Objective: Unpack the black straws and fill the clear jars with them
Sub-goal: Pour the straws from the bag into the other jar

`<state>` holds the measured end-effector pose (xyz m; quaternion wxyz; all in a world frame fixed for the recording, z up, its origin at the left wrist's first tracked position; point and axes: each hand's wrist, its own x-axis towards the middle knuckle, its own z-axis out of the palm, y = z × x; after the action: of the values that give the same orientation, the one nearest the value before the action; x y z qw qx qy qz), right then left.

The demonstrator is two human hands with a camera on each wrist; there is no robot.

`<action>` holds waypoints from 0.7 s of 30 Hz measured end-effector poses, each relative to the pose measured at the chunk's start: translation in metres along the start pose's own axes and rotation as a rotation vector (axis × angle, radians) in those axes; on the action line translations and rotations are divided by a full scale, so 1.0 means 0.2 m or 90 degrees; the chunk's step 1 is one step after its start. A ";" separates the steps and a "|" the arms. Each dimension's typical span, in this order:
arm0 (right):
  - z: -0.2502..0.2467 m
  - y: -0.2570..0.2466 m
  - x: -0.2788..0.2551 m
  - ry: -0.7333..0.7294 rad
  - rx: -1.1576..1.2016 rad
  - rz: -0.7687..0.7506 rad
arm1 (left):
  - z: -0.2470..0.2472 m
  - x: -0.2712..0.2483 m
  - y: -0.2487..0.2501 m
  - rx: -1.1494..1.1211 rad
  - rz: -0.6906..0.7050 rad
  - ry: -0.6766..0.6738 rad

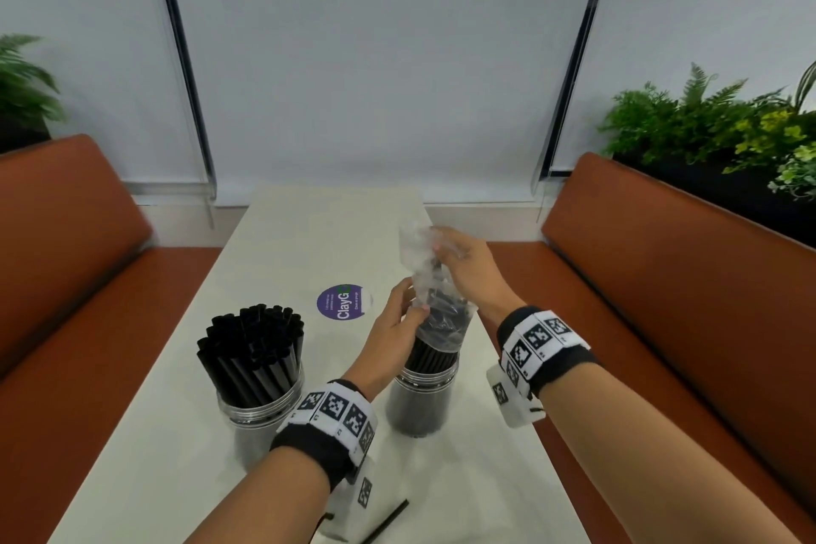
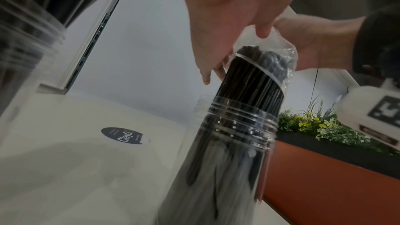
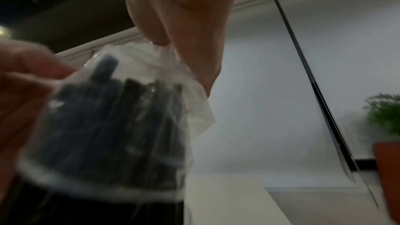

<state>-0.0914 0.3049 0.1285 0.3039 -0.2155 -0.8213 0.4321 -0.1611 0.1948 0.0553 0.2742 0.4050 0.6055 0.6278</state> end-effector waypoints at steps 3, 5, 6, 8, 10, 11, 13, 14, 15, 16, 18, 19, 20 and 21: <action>-0.03 0.00 -0.01 0.046 0.038 -0.026 | 0.00 0.00 -0.02 0.030 0.009 -0.002; -0.03 -0.02 -0.01 0.069 0.033 -0.060 | -0.01 0.01 -0.02 0.058 0.017 0.002; -0.02 -0.02 -0.02 0.037 -0.007 -0.059 | -0.01 0.02 -0.02 0.068 0.019 0.010; 0.02 0.01 -0.05 -0.080 -0.119 -0.046 | -0.01 0.02 -0.02 0.082 0.007 0.034; 0.03 0.03 -0.08 -0.104 -0.133 -0.035 | -0.01 0.01 -0.02 0.089 0.003 0.056; 0.02 0.02 -0.08 -0.070 -0.111 -0.036 | -0.01 0.00 -0.02 0.093 0.007 0.062; -0.01 -0.01 -0.07 -0.059 -0.132 -0.054 | -0.03 -0.01 -0.01 0.092 0.004 0.067; -0.02 -0.03 -0.06 -0.115 -0.193 -0.053 | -0.03 -0.02 -0.01 0.079 -0.006 0.075; -0.03 -0.04 -0.07 -0.160 -0.254 -0.044 | -0.04 -0.04 -0.01 0.064 -0.020 0.084; -0.04 -0.06 -0.07 -0.146 -0.290 -0.043 | -0.06 -0.05 0.00 0.054 -0.029 0.092; -0.11 -0.13 -0.03 0.015 -0.287 -0.080 | -0.09 -0.08 0.03 0.061 -0.020 0.108; -0.14 -0.17 0.00 0.090 -0.271 -0.103 | -0.10 -0.10 0.03 0.074 -0.014 0.117; -0.17 -0.22 0.02 0.116 -0.266 -0.118 | -0.12 -0.11 0.04 0.085 -0.015 0.128; -0.19 -0.26 0.04 0.102 -0.276 -0.122 | -0.13 -0.12 0.04 0.093 -0.018 0.136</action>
<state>-0.0755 0.3037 0.1920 0.3545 -0.2302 -0.8847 0.1966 -0.1685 0.1595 0.0613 0.1870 0.3461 0.6811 0.6175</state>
